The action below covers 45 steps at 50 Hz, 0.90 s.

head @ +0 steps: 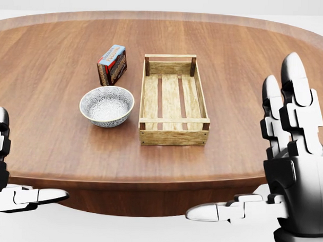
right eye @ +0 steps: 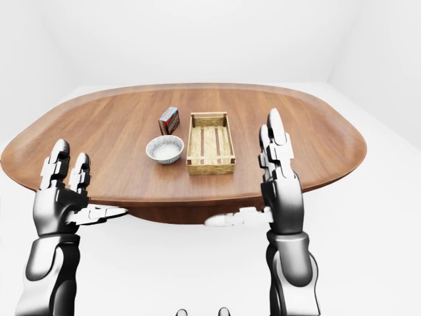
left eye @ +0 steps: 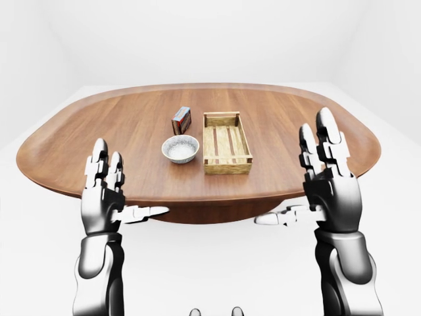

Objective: Pick up the bowl on the left and put it in the tray.

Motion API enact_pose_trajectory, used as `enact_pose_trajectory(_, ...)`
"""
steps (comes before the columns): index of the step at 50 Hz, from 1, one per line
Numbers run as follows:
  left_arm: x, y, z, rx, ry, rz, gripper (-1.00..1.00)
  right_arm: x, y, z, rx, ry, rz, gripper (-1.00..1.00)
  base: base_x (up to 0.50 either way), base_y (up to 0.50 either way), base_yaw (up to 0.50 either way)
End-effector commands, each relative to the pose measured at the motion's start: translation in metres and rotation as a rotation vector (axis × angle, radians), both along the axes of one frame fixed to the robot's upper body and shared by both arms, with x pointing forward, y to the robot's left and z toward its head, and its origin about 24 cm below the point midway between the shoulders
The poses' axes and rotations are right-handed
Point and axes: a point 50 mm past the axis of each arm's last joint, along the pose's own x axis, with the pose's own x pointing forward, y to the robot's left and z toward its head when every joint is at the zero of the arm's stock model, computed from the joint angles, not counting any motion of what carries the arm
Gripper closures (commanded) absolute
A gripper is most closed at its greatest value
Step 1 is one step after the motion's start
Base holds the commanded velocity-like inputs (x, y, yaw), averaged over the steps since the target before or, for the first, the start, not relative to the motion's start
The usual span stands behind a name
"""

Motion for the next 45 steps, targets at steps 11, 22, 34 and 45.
enact_pose_trajectory(11, 0.001, 0.004, 0.0, -0.004, -0.002, 0.011, -1.0, -0.006, 0.0, 0.005, -0.015, -0.027, -0.003, -1.0, 0.0, 0.5, 0.0)
enact_pose_trajectory(22, -0.001, 0.007, 0.002, -0.003, -0.009, 0.016, -1.0, -0.005, 0.001, 0.006, -0.005, -0.031, -0.005, -1.0, 0.0, 0.5, 0.0)
enact_pose_trajectory(34, -0.005, 0.007, 0.01, 0.002, -0.044, 0.019, -1.0, -0.008, -0.001, 0.01, 0.033, -0.054, -0.004, -1.0, 0.13, 0.0, 0.0)
enact_pose_trajectory(45, -0.006, 0.007, 0.01, 0.003, -0.048, 0.018, -1.0, -0.008, -0.001, 0.007, 0.039, -0.038, -0.004, -1.0, 0.5, 0.0, 0.0)
